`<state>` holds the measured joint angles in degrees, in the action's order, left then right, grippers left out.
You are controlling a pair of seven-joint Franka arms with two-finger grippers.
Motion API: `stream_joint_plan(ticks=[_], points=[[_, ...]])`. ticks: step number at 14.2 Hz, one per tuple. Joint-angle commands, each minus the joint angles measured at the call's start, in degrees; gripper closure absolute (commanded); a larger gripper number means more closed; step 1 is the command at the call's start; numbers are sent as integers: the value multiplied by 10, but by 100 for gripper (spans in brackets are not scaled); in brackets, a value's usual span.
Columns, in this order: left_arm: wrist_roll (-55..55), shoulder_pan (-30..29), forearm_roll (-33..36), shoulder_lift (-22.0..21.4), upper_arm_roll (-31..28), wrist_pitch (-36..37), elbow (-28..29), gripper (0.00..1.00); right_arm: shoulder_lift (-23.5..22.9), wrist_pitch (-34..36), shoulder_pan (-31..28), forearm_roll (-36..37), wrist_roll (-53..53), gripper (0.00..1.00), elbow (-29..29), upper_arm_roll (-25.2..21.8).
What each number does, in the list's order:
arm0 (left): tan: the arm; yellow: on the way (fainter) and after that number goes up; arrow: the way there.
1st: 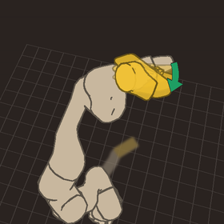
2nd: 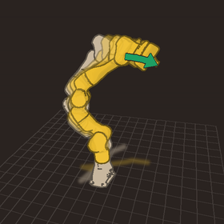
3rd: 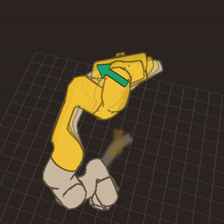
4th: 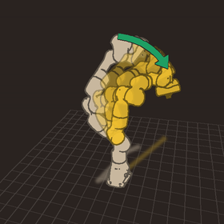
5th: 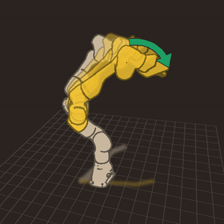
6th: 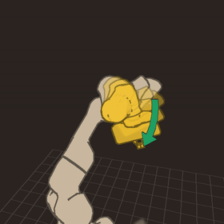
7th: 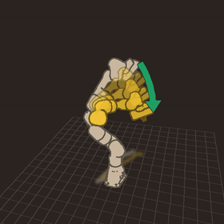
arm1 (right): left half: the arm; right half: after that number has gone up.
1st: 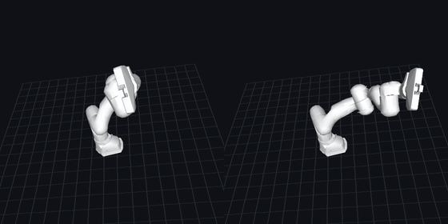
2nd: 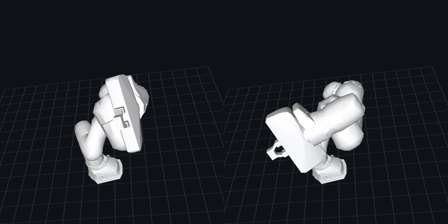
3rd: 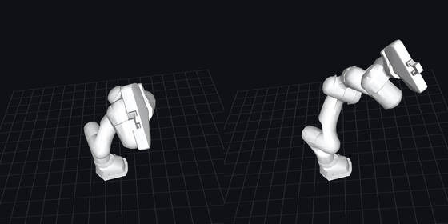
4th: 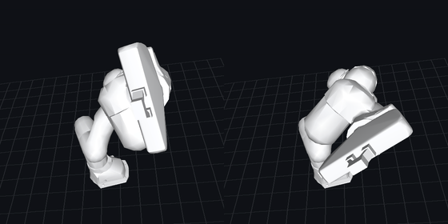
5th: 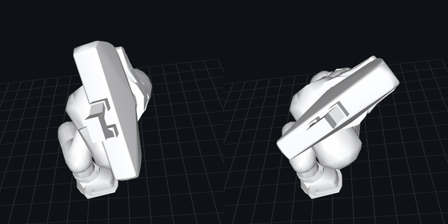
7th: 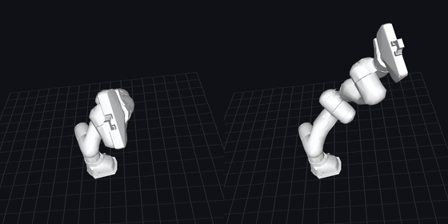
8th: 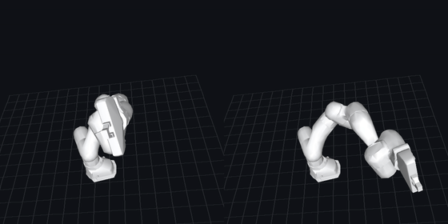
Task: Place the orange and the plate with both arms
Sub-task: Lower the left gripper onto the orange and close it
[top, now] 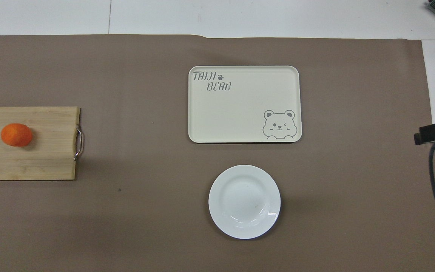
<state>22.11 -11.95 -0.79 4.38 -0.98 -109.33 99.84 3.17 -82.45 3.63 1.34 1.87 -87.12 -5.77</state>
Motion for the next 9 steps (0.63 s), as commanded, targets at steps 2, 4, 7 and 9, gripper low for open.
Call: stream_joint_plan(ticks=[2, 4, 7, 9], points=[[16, -20, -16, 53, 5, -52, 5, 0, 10, 6, -6, 8, -7, 0, -8, 6], [24, -28, -17, 78, 5, -85, 16, 0, 10, 6, -6, 8, -7, 0, -8, 6], [27, -29, -25, 92, 5, -144, 54, 0, 10, 6, -6, 8, -7, 0, -8, 6], [38, -33, -25, 117, 5, -191, 65, 0, 10, 6, -6, 8, -7, 0, -8, 6]])
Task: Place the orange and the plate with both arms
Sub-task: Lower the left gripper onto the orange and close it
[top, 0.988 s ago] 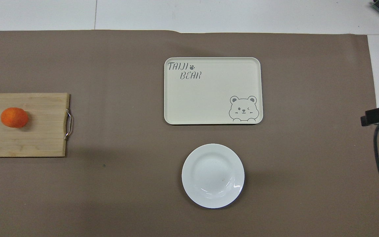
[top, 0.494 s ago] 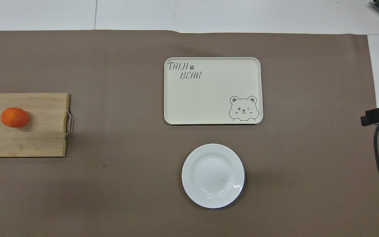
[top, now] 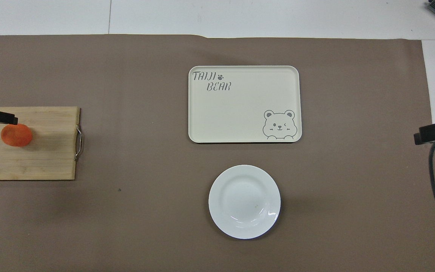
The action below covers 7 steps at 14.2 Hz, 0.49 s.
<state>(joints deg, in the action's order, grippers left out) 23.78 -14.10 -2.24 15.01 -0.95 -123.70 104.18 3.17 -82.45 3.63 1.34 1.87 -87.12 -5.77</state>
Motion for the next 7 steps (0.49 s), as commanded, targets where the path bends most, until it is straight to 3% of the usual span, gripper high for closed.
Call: stream_joint_plan(ticks=[1, 7], points=[[22, -15, -10, 12, 5, -58, 32, 0, 10, 6, -6, 8, -7, 0, -8, 6], [15, -25, -35, -10, 5, -82, 104, 0, 10, 6, -6, 8, -7, 0, -8, 6]])
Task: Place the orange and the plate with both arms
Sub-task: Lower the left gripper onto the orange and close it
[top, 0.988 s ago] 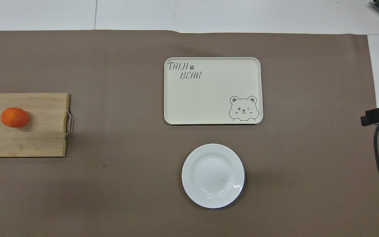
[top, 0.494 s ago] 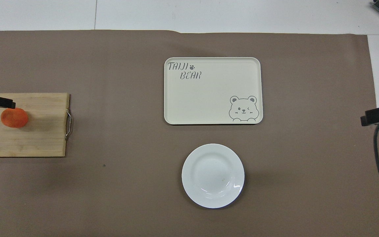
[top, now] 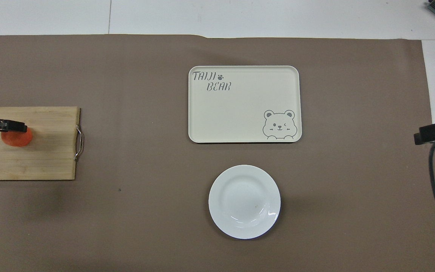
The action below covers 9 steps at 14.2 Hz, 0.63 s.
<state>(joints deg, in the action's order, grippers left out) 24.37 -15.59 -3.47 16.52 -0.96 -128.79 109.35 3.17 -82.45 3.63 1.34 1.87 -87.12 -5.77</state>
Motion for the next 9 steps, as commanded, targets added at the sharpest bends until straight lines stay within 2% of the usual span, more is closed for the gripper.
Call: stream_joint_plan(ticks=[1, 3, 4, 5, 6, 9], points=[[9, -12, -24, -28, 5, -47, 65, 0, 10, 5, -6, 8, -7, 0, -8, 6], [5, -13, -25, -29, 5, -50, 66, 0, 10, 5, -6, 8, -7, 0, -8, 6], [6, -13, -25, -30, 5, -48, 65, 31, 10, 6, -6, 8, -7, 0, -8, 6], [7, -13, -25, -30, 5, -45, 64, 76, 10, 6, -6, 8, -6, 0, -8, 6], [10, -11, -24, -30, 5, -43, 63, 100, 10, 6, -6, 8, -7, 0, -8, 6], [15, -1, -24, -34, 5, -42, 60, 100, 10, 6, -6, 8, -7, 0, -8, 6]])
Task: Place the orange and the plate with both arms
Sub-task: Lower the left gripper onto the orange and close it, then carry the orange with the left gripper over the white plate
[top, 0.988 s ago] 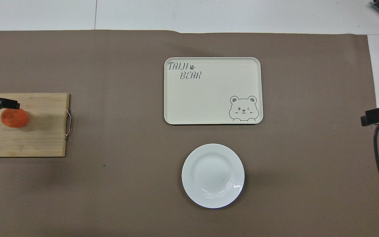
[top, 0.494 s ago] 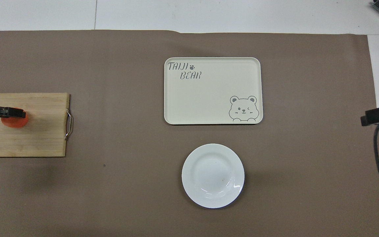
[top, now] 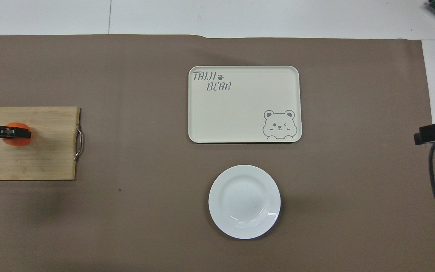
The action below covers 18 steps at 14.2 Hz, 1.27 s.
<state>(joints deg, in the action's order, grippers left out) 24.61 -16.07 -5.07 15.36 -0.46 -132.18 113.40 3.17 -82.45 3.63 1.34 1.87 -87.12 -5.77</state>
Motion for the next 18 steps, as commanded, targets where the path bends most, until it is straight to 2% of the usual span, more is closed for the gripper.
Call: stream_joint_plan(ticks=[1, 3, 6, 11, 18], points=[[11, 10, -7, -31, 1, -6, 19, 100, 10, 6, -6, 8, -7, 0, -8, 6], [6, 41, -7, -50, 1, -5, 19, 100, 10, 6, -6, 8, -7, 0, -8, 6], [-19, 124, -7, -70, 2, 12, 16, 100, 10, 6, -6, 8, -7, 0, -8, 6], [-223, 322, -7, -74, 3, 20, 17, 100, 10, 6, -6, 8, -7, 0, -8, 6], [-419, 529, -7, -87, 8, 11, 17, 100, 10, 6, -6, 8, -7, 0, -8, 6]])
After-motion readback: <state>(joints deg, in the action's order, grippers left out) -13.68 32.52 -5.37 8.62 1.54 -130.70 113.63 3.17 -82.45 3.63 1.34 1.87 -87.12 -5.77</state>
